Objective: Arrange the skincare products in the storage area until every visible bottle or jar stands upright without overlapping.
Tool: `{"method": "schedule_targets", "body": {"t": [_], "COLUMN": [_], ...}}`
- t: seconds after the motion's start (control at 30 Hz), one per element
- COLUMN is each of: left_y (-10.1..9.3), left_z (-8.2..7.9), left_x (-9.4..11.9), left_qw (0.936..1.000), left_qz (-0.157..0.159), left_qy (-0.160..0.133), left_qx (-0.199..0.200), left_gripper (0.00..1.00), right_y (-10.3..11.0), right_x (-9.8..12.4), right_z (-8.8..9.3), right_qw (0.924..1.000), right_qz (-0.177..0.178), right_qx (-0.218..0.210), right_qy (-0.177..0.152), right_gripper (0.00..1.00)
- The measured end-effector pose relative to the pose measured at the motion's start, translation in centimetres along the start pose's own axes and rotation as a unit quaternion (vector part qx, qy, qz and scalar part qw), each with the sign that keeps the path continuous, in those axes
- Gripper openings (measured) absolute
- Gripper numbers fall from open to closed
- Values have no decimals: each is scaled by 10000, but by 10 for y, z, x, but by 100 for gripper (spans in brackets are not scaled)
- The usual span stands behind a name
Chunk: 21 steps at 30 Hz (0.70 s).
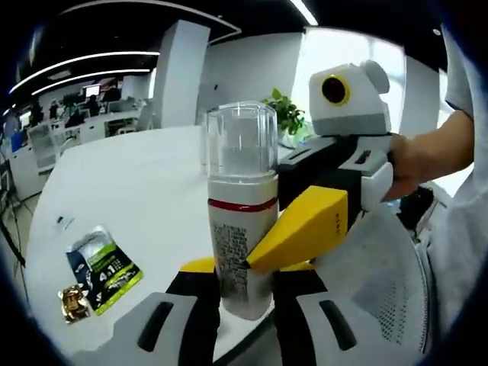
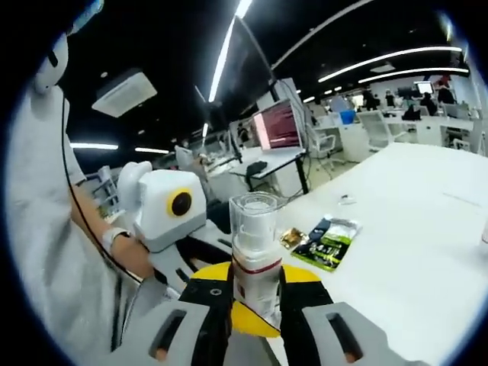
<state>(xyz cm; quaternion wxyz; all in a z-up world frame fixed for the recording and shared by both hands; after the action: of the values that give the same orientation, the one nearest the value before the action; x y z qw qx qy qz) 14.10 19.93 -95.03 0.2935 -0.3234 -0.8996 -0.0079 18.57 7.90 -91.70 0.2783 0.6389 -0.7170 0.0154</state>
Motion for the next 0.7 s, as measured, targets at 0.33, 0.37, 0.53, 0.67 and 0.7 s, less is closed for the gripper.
{"method": "schedule_targets", "body": {"t": [0.33, 0.37, 0.53, 0.67, 0.7], "left_y": [4, 5, 5, 4, 2], "left_z": [4, 4, 6, 6, 6], "left_x": [-3, -3, -3, -3, -3], "left_qw": [9994, 9992, 9983, 9977, 9973], "left_qz": [-264, -306, -480, -535, -542], "left_qy": [222, 247, 318, 361, 400], "left_qx": [14, 8, -89, -206, -296], "left_gripper": [22, 22, 22, 22, 22], "right_y": [9, 11, 14, 14, 12], "right_x": [-11, -13, -16, -17, -16], "right_z": [0, 0, -1, -1, 0], "right_qw": [9965, 9958, 9921, 9889, 9874], "right_qz": [609, 763, 999, 1194, 1336], "right_qx": [-563, -498, -755, -887, -830], "right_qy": [95, 98, 32, 54, 157], "right_gripper": [23, 24, 26, 21, 19]}}
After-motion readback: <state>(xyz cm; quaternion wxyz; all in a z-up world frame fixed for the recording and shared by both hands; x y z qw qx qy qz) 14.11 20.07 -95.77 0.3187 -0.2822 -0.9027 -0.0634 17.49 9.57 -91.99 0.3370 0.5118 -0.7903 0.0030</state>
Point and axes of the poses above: the point that each gripper's makers call its tool centre point, and the gripper's own axes: x roughly backward along the fingers, y roughly to its left, z roughly out of its underside, the point moved 10 cm from there along x, roughly backward along the fingers, and after that the axes turned 6 degrees about y, right-handed, at the moved point
